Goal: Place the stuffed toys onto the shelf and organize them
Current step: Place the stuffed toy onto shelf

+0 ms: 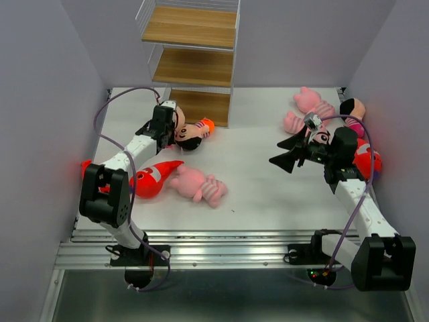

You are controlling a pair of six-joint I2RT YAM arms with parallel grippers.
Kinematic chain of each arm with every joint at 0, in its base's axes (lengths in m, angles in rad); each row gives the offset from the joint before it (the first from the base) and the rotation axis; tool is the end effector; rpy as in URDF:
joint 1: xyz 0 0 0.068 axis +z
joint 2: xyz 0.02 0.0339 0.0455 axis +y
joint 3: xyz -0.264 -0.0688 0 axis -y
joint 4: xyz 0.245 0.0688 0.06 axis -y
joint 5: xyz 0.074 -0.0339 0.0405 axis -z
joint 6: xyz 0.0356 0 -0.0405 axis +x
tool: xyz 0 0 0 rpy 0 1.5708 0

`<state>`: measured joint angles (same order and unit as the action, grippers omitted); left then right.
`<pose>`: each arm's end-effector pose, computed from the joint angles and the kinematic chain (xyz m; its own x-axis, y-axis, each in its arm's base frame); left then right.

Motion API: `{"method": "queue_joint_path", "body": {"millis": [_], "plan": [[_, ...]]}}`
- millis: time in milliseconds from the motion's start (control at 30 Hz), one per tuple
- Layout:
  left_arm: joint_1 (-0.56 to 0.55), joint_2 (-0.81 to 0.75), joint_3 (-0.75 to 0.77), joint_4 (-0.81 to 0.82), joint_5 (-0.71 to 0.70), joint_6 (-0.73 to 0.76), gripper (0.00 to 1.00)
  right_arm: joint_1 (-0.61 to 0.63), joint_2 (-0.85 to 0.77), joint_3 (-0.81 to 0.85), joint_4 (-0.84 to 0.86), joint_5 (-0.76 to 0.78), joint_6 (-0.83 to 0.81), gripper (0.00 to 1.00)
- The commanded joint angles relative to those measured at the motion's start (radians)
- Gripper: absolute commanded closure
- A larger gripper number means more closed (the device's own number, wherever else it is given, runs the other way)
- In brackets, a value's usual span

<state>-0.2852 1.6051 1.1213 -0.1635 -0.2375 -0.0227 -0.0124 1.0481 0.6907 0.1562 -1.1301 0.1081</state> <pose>0.3483 -0.0934 0.2510 -0.5806 0.1473 -0.8007 0.0802 0.9891 0.1237 0.2265 0.0294 0.2949 -0.2937 0.0497 -0.9546 -0.8542 0.4347 0.2854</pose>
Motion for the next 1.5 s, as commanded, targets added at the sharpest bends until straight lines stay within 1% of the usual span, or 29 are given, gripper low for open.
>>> {"method": "queue_joint_path", "body": {"millis": [0,67,233,500,633,700,767,933,1200,1467], "plan": [[0.001,0.006,0.055,0.064,0.127,0.018,1.0,0.005,0.004,0.012,0.011,-0.014,-0.018,0.0],[-0.005,0.016,0.046,0.082,0.199,0.018,1.0,0.005,0.006,0.012,0.011,-0.016,-0.018,0.0],[-0.051,0.032,0.012,0.122,0.294,0.017,1.0,0.005,0.007,0.012,0.011,-0.016,-0.019,0.0],[-0.138,0.053,-0.012,0.148,0.368,0.018,1.0,0.005,0.012,0.013,0.009,-0.016,-0.022,0.0],[-0.158,0.016,-0.021,0.153,0.354,0.006,1.0,0.005,0.013,0.012,0.009,-0.016,-0.022,0.0],[-0.149,-0.005,-0.023,0.15,0.304,-0.003,1.0,0.005,0.013,0.012,0.009,-0.017,-0.021,0.0],[-0.122,-0.031,-0.011,0.137,0.284,-0.023,1.0,0.005,0.013,0.012,0.008,-0.019,-0.021,0.0],[-0.059,-0.042,0.015,0.119,0.265,-0.048,1.0,0.005,0.012,0.013,0.006,-0.022,-0.024,0.0],[0.066,0.01,0.046,0.166,0.403,-0.068,1.0,0.005,0.009,0.013,0.005,-0.02,-0.025,0.0],[0.122,0.119,0.172,0.179,0.417,-0.046,1.0,0.005,0.013,0.015,0.002,-0.028,-0.027,0.0]]}}
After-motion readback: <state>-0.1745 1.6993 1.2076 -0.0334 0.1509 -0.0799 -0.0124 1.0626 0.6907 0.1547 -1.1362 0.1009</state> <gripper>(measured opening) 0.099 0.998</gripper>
